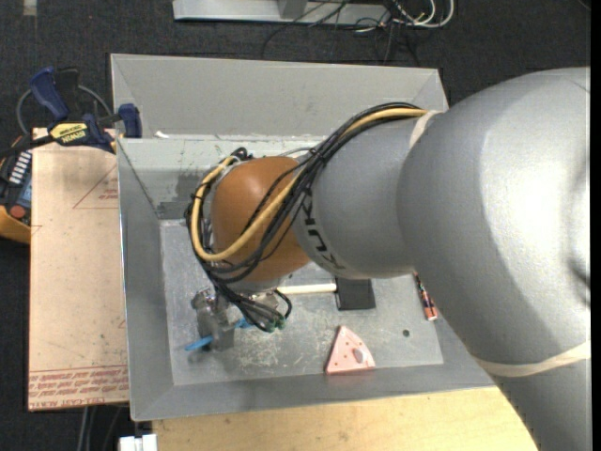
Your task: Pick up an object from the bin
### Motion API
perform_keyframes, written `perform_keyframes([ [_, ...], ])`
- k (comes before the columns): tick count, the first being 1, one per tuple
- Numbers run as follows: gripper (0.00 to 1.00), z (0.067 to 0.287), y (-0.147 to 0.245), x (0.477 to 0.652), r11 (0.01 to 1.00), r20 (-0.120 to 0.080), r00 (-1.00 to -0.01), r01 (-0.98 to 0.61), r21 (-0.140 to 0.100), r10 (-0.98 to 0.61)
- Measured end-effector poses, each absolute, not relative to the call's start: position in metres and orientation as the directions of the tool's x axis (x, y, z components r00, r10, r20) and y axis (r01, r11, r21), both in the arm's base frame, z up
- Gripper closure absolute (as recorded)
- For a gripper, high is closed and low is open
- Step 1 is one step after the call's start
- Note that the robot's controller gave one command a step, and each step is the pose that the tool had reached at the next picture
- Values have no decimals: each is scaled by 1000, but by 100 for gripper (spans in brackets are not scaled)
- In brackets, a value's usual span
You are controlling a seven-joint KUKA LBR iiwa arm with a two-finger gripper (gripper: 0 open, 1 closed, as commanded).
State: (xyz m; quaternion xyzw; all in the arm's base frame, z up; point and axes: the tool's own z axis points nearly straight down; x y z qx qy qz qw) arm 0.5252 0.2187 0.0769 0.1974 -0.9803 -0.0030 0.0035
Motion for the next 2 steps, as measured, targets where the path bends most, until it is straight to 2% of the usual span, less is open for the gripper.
perform_keyframes([
  [2, 100, 84, 218, 524, 922, 10, -922, -386, 8, -386],
])
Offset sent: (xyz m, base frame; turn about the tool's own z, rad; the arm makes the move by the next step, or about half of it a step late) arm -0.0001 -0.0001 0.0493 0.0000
